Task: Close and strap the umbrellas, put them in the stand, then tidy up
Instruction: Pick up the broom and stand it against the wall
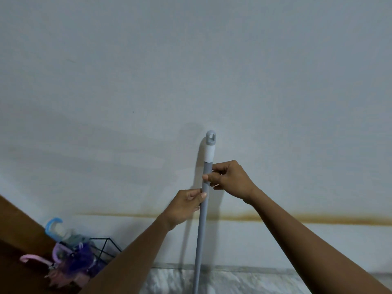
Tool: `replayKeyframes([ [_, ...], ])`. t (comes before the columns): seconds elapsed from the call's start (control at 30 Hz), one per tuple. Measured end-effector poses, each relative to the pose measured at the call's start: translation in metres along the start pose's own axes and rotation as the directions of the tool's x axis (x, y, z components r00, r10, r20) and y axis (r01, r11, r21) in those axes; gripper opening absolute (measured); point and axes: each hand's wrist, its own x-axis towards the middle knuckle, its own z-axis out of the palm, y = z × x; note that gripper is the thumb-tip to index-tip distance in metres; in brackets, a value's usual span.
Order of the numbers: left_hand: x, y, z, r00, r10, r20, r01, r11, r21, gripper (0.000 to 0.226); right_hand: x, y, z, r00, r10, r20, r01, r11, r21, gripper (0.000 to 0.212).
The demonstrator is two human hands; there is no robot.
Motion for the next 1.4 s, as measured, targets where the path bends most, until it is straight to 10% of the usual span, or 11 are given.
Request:
replayKeyframes([
  [1.4,0.022,-0.002,0.007,0.99,0.139,-0.024,-0.135,0.983,0.123,0.03,0.011,0.001,-0.002,0.994,-0.047,-0.095,0.053,0.997,0.057,0.012],
])
